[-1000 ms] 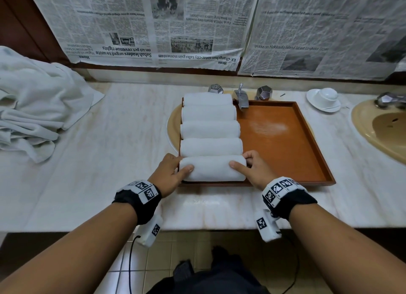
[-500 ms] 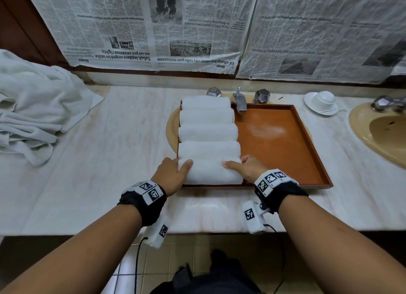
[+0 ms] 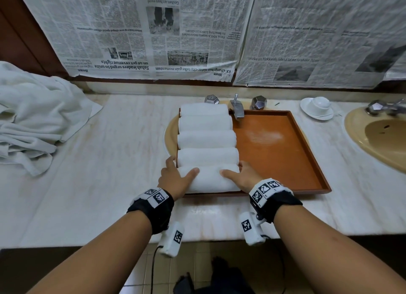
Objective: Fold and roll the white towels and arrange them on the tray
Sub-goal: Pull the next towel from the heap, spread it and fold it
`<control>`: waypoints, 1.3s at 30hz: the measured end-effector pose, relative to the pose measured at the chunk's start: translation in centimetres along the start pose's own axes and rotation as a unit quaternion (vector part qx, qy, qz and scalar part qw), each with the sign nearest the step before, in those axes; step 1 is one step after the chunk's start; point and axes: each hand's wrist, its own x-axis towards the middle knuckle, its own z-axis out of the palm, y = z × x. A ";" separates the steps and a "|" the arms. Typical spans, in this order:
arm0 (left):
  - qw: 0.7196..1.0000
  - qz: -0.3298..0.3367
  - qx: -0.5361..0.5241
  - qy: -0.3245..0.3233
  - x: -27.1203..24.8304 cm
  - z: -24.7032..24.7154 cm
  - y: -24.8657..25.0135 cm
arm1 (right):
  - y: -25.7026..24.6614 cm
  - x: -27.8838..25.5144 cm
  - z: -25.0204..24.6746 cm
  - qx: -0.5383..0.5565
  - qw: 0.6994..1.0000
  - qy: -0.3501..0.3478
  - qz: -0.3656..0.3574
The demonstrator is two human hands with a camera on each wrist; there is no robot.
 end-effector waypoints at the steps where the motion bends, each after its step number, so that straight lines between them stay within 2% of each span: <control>1: 1.000 -0.007 -0.003 -0.011 0.1 -0.1 0.1 | -0.1 -0.1 0.0 0.002 1.000 -0.004 0.001; 5: 0.998 -0.024 -0.037 -0.037 0.3 -0.6 0.0 | -0.2 -0.3 0.0 0.014 1.000 -0.013 -0.008; 14: 0.999 -0.004 0.029 -0.042 0.2 -1.1 -0.2 | -1.1 -0.5 -0.3 0.001 0.998 -0.058 -0.023; 19: 0.996 0.021 0.052 -0.070 0.1 -2.3 -0.1 | -1.7 -0.5 -1.7 -0.046 0.996 -0.072 0.003; 21: 0.995 0.024 0.070 -0.061 0.3 -2.9 -0.1 | -2.2 -0.2 -2.1 -0.085 0.996 -0.031 0.005; 23: 0.996 0.025 0.070 -0.044 0.8 -3.6 -0.5 | -3.2 -0.7 -2.5 -0.131 0.990 0.039 -0.020; 25: 0.998 0.026 0.056 -0.017 1.2 -4.5 -1.0 | -4.8 -1.2 -3.0 -0.163 0.977 0.108 -0.090; 26: 0.998 0.021 0.055 -0.003 1.3 -5.1 -1.3 | -5.9 -1.4 -3.2 -0.177 0.968 0.119 -0.130; 29: 0.995 0.007 0.102 0.009 1.3 -7.8 -2.6 | -9.4 -1.4 -2.9 -0.207 0.949 0.066 -0.231; 32: 0.989 -0.001 0.143 0.024 1.9 -11.3 -4.4 | -13.0 -1.1 -1.0 -0.228 0.929 -0.007 -0.292; 39: 0.979 -0.037 0.150 0.133 3.5 -22.9 -8.3 | -20.5 0.7 9.4 -0.234 0.901 -0.143 -0.336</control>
